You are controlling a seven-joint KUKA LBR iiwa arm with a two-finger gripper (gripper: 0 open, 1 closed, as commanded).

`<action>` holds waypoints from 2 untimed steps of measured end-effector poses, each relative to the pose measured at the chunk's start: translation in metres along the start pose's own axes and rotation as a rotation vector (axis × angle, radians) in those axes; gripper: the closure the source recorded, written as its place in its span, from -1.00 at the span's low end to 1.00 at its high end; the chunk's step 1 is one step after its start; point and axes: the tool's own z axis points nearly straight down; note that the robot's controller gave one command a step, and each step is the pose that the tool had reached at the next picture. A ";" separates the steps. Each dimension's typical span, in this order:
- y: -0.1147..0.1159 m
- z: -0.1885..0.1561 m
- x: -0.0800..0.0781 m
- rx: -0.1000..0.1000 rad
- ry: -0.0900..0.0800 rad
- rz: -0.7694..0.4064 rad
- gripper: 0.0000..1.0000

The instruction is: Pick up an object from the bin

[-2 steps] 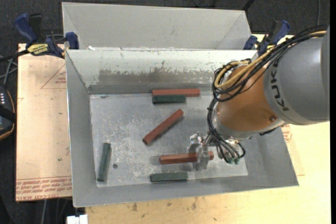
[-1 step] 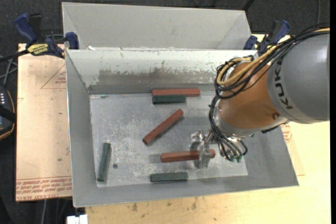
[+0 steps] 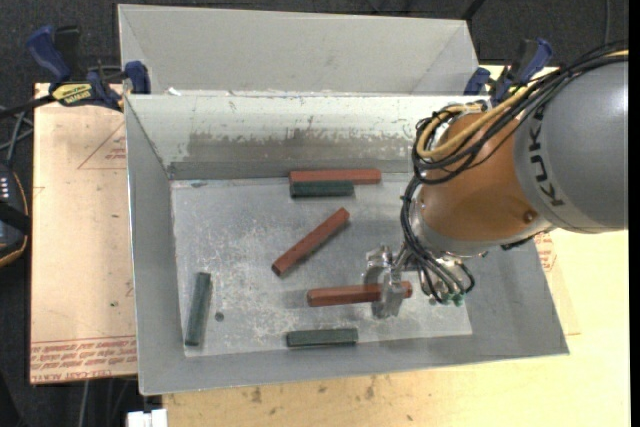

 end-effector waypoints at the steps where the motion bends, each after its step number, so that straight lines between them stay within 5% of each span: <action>1: 0.000 -0.006 0.000 0.000 -0.001 0.000 1.00; 2: 0.000 -0.010 0.000 0.000 0.000 0.000 1.00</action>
Offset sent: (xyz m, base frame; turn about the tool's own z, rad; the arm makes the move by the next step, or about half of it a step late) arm 0.0000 0.0000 0.0208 0.0000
